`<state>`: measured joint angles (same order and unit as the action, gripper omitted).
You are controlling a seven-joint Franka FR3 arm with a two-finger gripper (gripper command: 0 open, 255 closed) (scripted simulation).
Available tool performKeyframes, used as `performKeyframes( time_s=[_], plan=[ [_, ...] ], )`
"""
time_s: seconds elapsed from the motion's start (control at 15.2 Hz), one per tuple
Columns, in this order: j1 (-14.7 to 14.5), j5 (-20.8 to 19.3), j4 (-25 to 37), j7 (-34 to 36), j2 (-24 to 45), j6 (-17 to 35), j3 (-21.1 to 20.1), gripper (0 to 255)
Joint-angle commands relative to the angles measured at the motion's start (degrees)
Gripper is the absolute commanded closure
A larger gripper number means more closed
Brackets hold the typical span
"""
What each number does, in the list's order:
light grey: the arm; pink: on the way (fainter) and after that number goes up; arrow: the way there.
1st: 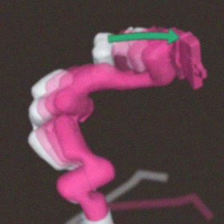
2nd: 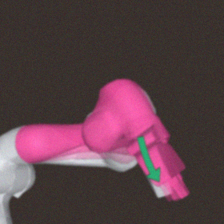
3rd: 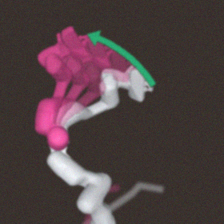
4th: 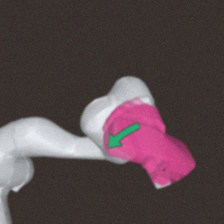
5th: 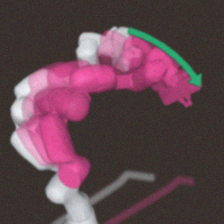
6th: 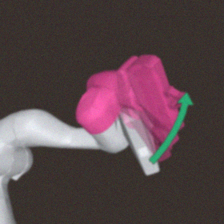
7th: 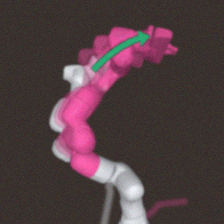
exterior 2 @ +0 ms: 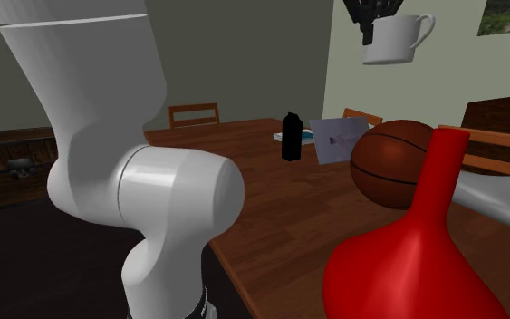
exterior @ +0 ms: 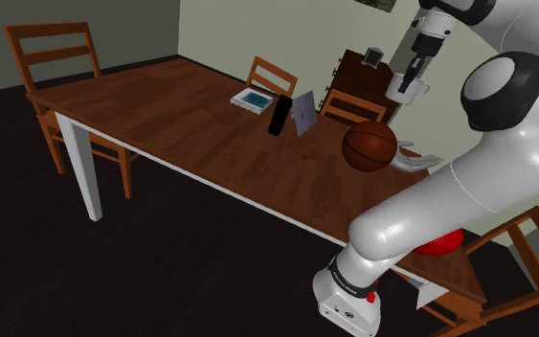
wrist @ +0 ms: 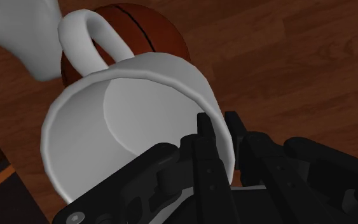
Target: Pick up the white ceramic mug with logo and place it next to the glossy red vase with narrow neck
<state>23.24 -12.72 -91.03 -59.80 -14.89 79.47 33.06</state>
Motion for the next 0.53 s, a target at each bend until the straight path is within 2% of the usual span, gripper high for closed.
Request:
performKeyframes(
  time_s=[0.0, 0.46],
  plan=[
    [0.91, -0.33, 0.24, -3.01, 0.09, 0.35, 2.01, 255],
    [3.82, -0.87, 2.33, -13.61, 1.14, 1.06, 9.51, 255]
  ],
)
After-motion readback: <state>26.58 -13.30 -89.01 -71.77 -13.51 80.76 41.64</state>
